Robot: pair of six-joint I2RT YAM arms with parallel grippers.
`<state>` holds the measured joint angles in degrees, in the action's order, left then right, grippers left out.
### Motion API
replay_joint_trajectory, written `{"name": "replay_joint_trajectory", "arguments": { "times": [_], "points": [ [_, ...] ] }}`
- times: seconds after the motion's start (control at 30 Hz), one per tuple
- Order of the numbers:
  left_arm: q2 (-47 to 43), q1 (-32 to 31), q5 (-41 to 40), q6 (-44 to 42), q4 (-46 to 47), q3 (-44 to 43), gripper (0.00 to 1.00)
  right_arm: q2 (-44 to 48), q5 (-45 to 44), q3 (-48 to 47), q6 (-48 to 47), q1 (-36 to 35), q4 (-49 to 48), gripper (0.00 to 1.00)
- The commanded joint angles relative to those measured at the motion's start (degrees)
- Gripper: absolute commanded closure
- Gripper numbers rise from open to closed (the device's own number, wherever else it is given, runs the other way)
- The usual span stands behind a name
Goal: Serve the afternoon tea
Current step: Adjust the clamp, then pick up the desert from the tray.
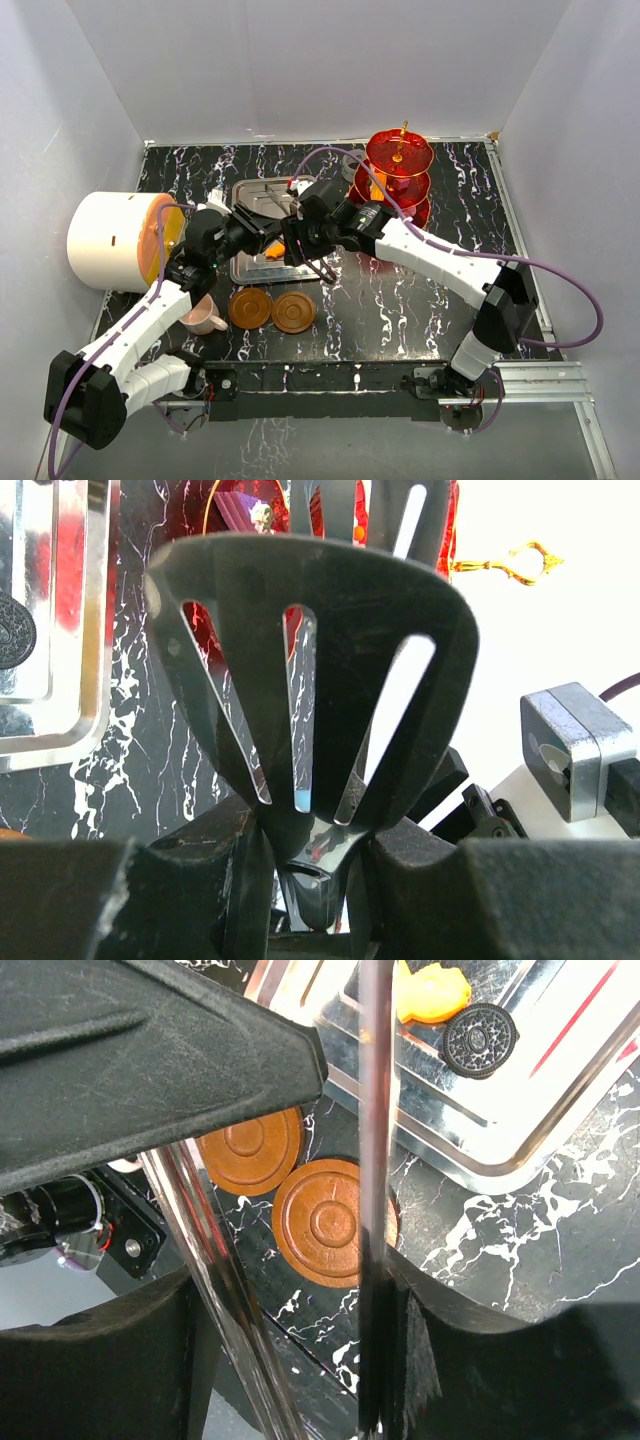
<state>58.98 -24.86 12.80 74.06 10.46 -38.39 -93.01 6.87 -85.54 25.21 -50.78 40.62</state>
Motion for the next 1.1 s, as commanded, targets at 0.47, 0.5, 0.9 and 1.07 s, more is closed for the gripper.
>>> {"name": "replay_joint_trajectory", "arguments": {
  "times": [0.47, 0.5, 0.9, 1.07],
  "points": [
    [-4.06, -0.01, -6.26, -7.24, -12.18, -3.31, 0.09, -0.32, -6.99, -2.28, -0.09, 1.21, 1.54, 0.56],
    [-4.47, -0.01, -7.61, -8.34, -14.10, -3.87, 0.04, -0.74, -6.70, -2.61, -0.31, 1.90, 2.19, 0.56],
    [-9.56, -0.01, -33.75, -41.99, -33.07, -11.60, 0.01, -19.24, -6.60, -20.41, -9.10, 7.71, 18.24, 0.54],
    [-10.13, 0.03, -39.07, -50.24, -33.64, -10.02, 0.01, -23.69, -0.09, -24.65, -10.43, 11.61, 19.01, 0.54]
  ]
}}
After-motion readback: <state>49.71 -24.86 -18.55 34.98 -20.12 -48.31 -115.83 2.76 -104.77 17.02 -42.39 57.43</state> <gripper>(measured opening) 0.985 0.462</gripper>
